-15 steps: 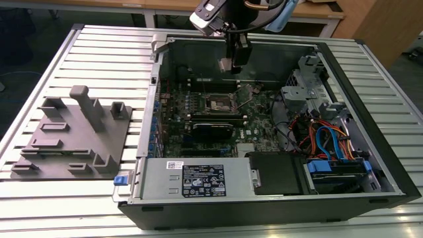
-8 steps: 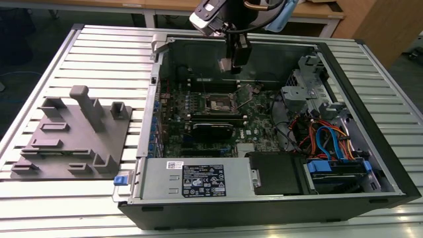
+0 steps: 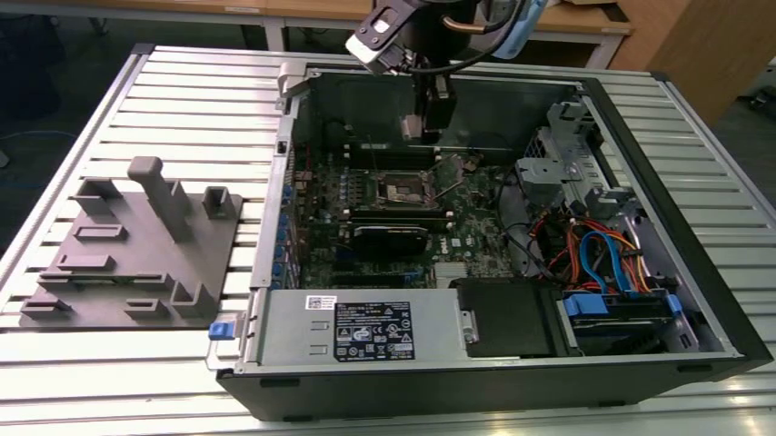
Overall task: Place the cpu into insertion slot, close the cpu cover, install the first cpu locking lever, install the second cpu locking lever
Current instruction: 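Place the cpu into insertion slot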
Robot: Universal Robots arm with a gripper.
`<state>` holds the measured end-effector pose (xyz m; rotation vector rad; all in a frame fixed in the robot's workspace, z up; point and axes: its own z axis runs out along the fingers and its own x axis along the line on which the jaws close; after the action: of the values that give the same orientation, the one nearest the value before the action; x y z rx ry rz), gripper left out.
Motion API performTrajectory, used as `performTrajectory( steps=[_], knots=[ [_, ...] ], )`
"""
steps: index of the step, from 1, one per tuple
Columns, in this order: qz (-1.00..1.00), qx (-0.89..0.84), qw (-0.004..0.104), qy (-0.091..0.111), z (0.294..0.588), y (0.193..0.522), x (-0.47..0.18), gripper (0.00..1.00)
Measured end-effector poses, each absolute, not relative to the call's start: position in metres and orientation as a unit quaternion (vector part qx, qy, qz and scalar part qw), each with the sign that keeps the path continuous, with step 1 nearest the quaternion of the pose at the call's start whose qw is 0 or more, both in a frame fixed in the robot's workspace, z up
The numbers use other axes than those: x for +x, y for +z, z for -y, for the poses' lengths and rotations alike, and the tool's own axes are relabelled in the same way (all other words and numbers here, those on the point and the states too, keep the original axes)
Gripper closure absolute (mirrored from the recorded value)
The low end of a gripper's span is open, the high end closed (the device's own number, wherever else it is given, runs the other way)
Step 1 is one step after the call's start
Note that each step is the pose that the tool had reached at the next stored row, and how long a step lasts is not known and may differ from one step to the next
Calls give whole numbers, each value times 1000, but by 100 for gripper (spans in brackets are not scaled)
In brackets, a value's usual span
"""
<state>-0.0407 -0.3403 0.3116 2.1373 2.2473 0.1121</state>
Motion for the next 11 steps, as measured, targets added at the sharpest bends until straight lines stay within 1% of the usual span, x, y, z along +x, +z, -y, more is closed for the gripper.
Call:
performTrajectory(
  steps=[4,11],
  knots=[
    [-724,689,19,36,340,306,-41,46],
    [-724,689,19,36,340,305,-41,46]
  ],
)
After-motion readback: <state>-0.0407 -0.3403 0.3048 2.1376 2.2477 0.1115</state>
